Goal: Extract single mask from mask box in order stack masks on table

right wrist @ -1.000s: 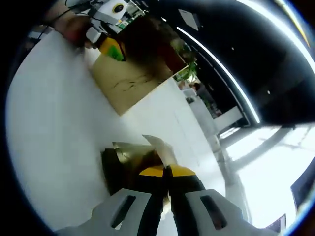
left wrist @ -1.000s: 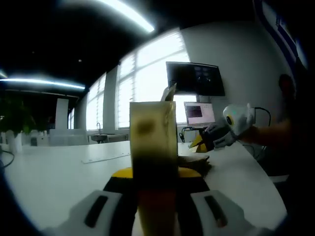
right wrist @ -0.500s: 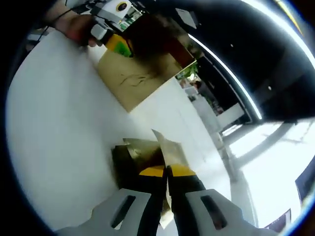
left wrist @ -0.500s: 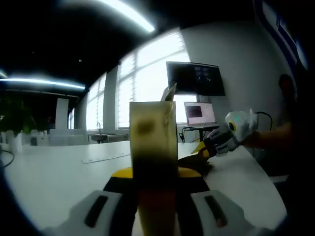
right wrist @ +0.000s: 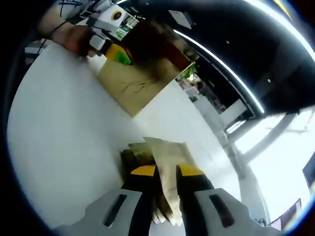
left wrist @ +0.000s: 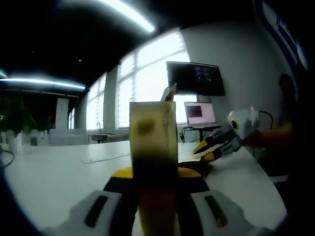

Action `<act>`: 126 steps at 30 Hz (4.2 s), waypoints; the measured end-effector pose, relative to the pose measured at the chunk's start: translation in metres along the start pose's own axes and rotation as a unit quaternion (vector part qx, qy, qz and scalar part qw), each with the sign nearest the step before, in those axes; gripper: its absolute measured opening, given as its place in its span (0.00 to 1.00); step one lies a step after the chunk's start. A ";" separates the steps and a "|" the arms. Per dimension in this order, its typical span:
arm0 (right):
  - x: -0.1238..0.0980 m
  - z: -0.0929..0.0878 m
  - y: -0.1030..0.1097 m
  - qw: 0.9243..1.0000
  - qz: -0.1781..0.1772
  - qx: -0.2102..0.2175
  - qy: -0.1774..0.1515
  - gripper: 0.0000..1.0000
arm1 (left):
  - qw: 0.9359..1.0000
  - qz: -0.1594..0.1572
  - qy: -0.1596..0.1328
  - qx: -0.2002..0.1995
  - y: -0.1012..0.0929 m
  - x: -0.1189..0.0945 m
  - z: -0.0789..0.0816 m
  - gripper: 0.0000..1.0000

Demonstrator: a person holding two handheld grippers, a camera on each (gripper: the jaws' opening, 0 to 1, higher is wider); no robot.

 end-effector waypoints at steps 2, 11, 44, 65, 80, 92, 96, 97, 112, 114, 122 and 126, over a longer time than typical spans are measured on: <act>-0.002 0.001 0.001 1.000 0.004 0.008 -0.002 0.15 | 1.000 0.000 0.000 0.000 0.000 0.000 0.000 0.31; -0.013 0.005 0.005 0.999 0.017 0.032 -0.015 0.17 | 1.000 0.000 0.000 0.000 -0.001 0.000 0.000 0.31; -0.047 0.086 -0.012 0.924 0.074 0.297 -0.231 0.28 | 1.000 0.000 0.000 -0.001 -0.002 0.001 -0.001 0.31; -0.024 0.042 0.010 0.900 0.037 0.357 -0.248 0.38 | 1.000 0.000 0.000 -0.003 -0.001 0.000 -0.001 0.31; -0.024 0.034 0.011 0.887 0.049 0.376 -0.263 0.39 | 1.000 -0.001 0.000 -0.007 0.000 0.000 -0.001 0.31; -0.027 0.044 0.019 0.887 0.061 0.368 -0.271 0.38 | 1.000 0.000 0.002 -0.008 0.001 0.000 -0.003 0.31; -0.030 0.044 0.017 0.879 0.062 0.381 -0.280 0.37 | 1.000 -0.001 0.003 -0.008 0.001 0.000 -0.003 0.31; -0.030 0.043 0.017 0.879 0.061 0.382 -0.278 0.35 | 1.000 -0.001 0.003 -0.007 0.001 0.000 -0.003 0.31; -0.033 0.045 0.009 0.860 0.060 0.413 -0.293 0.32 | 1.000 -0.001 0.003 -0.007 0.000 0.000 -0.002 0.31; -0.032 0.042 0.004 0.868 0.044 0.404 -0.284 0.32 | 1.000 -0.001 0.003 -0.008 0.000 0.000 -0.002 0.31; -0.047 0.071 -0.024 0.869 0.060 0.390 -0.299 0.32 | 1.000 -0.002 0.003 -0.008 0.000 0.000 -0.003 0.31; -0.054 0.090 -0.037 0.872 0.075 0.373 -0.307 0.33 | 1.000 -0.002 0.004 -0.007 0.000 0.000 -0.003 0.31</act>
Point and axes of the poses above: the point that each gripper's makers call its tool centre point, and the gripper's own axes: x roughly forward along the fingers, y roughly to its left, z roughly out of its top, the point moved 2 cm from there along -x, roughly backward along the fingers
